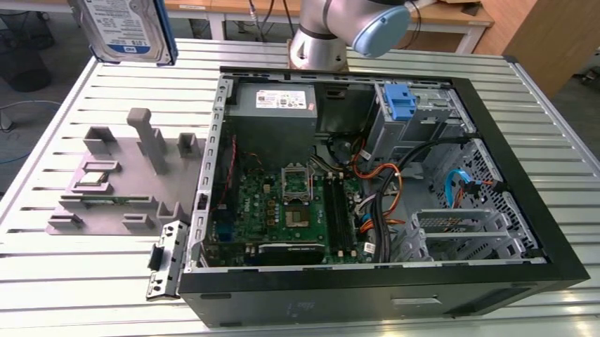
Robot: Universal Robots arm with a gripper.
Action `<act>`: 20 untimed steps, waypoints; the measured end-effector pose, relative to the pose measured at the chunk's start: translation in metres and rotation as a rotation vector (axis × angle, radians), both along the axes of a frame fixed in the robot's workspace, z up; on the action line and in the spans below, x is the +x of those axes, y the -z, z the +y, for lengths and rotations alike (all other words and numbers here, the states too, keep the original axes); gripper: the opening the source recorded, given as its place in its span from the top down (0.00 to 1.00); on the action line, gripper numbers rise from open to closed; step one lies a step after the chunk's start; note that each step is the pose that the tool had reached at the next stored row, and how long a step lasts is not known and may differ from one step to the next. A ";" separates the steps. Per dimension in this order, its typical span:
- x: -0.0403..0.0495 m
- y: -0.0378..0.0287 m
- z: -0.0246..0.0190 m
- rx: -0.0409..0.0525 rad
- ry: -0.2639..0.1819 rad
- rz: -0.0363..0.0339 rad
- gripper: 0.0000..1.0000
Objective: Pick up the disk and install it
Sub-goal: 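Pick up the disk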
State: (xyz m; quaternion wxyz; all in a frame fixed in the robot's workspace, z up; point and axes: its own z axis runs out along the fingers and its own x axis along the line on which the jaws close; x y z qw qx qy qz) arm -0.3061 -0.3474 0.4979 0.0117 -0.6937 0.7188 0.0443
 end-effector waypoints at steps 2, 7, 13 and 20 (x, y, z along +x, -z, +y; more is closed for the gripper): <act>0.0034 0.0001 0.0000 0.0000 0.000 0.0000 0.65; 0.0107 0.0003 0.0000 0.0000 0.000 0.0000 0.65; 0.0150 0.0006 -0.0015 0.0000 0.000 0.0000 0.65; 0.0192 0.0008 -0.0082 0.0000 0.000 0.0000 0.65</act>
